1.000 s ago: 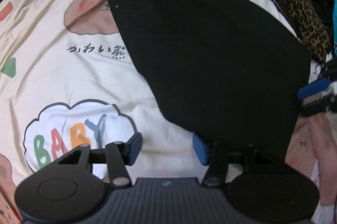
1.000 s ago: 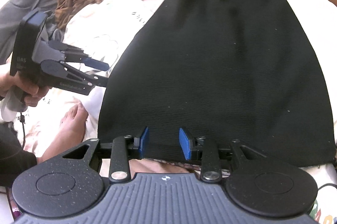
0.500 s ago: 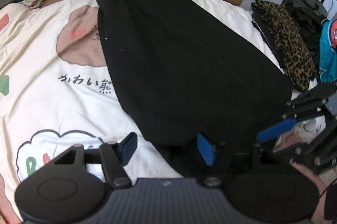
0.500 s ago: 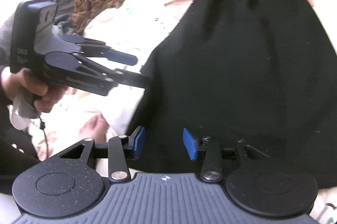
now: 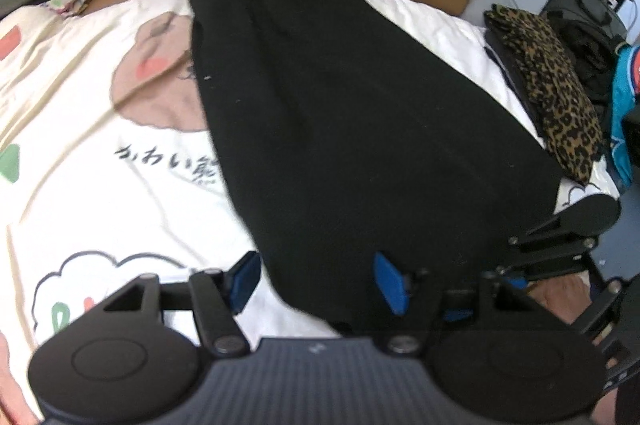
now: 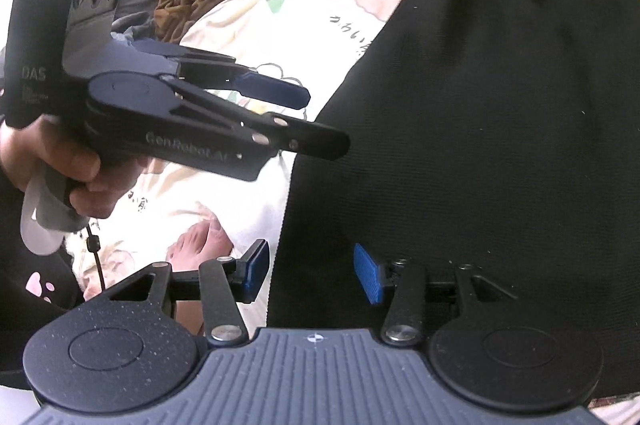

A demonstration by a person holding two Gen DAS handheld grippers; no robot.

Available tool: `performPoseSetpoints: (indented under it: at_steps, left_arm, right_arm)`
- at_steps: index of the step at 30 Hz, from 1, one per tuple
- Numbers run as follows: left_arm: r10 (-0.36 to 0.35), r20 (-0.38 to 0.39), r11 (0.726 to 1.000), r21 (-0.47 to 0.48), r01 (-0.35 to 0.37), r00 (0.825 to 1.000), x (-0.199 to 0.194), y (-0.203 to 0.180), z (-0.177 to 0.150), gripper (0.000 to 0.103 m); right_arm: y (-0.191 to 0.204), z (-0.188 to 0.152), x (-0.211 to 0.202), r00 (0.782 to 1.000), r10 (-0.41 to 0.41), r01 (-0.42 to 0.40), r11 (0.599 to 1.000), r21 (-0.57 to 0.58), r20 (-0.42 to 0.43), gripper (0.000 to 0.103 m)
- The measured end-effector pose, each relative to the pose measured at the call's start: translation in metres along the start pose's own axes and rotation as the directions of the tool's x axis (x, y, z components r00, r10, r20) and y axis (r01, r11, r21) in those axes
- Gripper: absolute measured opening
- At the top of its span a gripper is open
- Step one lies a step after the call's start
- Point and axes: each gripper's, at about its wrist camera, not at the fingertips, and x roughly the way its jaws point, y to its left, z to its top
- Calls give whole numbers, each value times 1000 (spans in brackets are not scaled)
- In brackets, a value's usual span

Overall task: Fold clothes
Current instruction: 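Grasp the edge of the black shorts with the right tool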

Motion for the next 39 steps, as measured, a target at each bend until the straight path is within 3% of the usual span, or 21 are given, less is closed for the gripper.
performPoseSetpoints:
  at_steps: [9,17,31,36,39]
  left_arm:
    - [28,-24,998,-49,-30,999,-6,20,-17,66]
    - [-19,-84,999,-37,16,996,3,10,-37,65]
    - [-99,-31,993,-66,97,995,4,-5,-14,63]
    - [-86,-19,995,-55,85,996,6,-7,-11,64]
    - [-55,-33,997,-49,53,998,11,-7,-12,64]
  right_arm:
    - [24,6,12,999,-53,52,992,-114,2,54]
    - [27,5,16,998,-68,66,990,-121,-14,54]
    - [30,1,17,993,-120,118,982,-148,-1,52]
    - [21,0,12,991,-131,131,984,-122,5,10]
    - [12,-2,1,990,-135,137,988,-73,35,2]
